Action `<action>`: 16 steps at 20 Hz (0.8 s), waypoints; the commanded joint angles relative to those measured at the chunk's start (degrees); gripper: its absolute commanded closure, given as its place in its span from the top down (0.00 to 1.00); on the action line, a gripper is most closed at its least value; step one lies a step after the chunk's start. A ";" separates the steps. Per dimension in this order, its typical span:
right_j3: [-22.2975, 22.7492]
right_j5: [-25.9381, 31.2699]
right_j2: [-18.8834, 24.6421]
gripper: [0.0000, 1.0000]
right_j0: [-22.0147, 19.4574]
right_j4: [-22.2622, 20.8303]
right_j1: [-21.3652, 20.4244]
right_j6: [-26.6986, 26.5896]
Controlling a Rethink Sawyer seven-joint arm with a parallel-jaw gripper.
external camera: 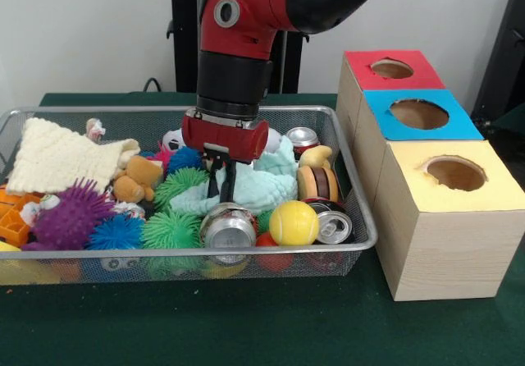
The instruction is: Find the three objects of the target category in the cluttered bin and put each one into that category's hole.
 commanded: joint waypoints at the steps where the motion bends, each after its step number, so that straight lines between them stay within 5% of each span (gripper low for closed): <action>1: -0.62 -11.17 2.54 0.00 -0.76 -7.80 -1.32 11.70; 16: 0.75 -17.94 -0.91 0.00 -3.78 -15.34 -6.78 11.86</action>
